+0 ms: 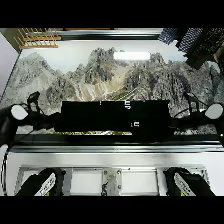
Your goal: Fold the clothes and pants, and hang the long-sleeved shirts on hangers.
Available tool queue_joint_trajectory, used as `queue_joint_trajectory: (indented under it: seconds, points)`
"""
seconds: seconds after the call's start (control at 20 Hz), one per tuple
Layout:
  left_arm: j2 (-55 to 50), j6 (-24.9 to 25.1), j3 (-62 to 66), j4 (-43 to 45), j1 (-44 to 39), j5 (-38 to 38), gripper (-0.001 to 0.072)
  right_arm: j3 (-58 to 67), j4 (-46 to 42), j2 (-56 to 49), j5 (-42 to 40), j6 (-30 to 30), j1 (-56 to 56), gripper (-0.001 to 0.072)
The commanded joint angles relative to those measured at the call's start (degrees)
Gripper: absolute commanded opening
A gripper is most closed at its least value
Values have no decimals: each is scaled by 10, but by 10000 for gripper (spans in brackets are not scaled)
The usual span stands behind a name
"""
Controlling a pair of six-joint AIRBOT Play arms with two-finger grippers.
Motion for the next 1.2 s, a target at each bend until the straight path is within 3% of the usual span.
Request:
queue_joint_trajectory:
  seconds: [0.0,0.25,0.5,0.55,0.6,0.65,0.7,0.85,0.9,1.0,1.15]
  points:
    - [-146,25,103,-3,-3,18,5,69,1,-110,-60,1,2,13]
    - [-287,24,221,-3,-4,22,5,142,12,-224,-150,1,24,14]
    - [-362,24,311,-3,-4,16,8,154,60,-261,-288,1,35,28]
    - [-369,24,327,-7,-4,17,197,154,77,-261,-318,1,35,118]
    - [-371,24,340,-19,-4,24,457,154,93,-261,-344,1,35,358]
    - [-369,24,354,-35,-4,34,502,159,106,-261,-361,1,33,580]
    - [-366,25,369,-43,-4,36,503,165,110,-260,-360,1,29,593]
    - [-337,29,377,-43,-5,33,502,169,111,-244,-288,-74,-12,594]
    - [-323,29,365,-42,-9,36,445,168,111,-243,-246,-105,-35,594]
    - [-288,40,313,-42,-20,57,15,151,111,-243,-165,-165,-94,596]
    - [-242,42,219,-61,-60,81,6,85,116,-245,-134,-219,-193,711]
